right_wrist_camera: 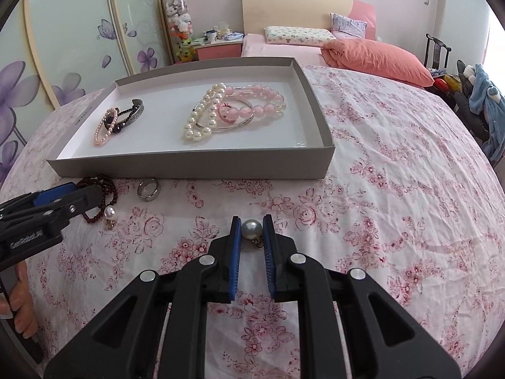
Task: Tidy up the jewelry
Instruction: 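Grasp pearl earring with right tool while left tool grasps dark red bead bracelet, then carry earring with right tool while left tool carries dark red beads over tray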
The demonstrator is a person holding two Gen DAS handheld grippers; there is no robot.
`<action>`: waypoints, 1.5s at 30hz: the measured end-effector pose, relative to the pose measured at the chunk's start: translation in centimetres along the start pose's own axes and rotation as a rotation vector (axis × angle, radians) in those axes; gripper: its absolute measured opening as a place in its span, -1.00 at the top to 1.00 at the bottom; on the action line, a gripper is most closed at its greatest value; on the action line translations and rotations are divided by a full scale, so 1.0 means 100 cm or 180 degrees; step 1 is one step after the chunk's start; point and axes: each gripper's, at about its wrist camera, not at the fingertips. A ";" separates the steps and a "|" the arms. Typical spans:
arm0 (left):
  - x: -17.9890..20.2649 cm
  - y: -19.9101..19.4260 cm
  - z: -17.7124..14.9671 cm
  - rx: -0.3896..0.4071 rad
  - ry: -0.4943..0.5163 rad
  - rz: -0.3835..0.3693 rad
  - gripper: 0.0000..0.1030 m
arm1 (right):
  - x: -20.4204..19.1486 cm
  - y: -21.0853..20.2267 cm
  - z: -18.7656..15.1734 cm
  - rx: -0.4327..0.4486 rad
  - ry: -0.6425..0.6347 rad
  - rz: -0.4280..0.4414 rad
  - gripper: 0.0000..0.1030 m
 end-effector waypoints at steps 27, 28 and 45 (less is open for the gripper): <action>-0.045 -0.024 -0.016 0.0200 0.0269 0.0391 0.65 | 0.000 0.000 0.000 0.0002 0.0012 0.0023 0.70; -0.046 -0.024 -0.015 0.0196 0.0249 0.0367 0.64 | 0.000 0.000 0.000 0.0001 0.0013 0.0024 0.70; -0.043 -0.023 -0.014 0.0173 0.0290 0.0311 0.47 | 0.000 -0.001 0.001 0.0002 0.0016 0.0034 0.70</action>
Point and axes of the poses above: each gripper's, at about its wrist camera, not at the fingertips, and y roughly the way its jaws point, x to its right, z to its top, and after that the axes turned 11 degrees about -y, right-handed
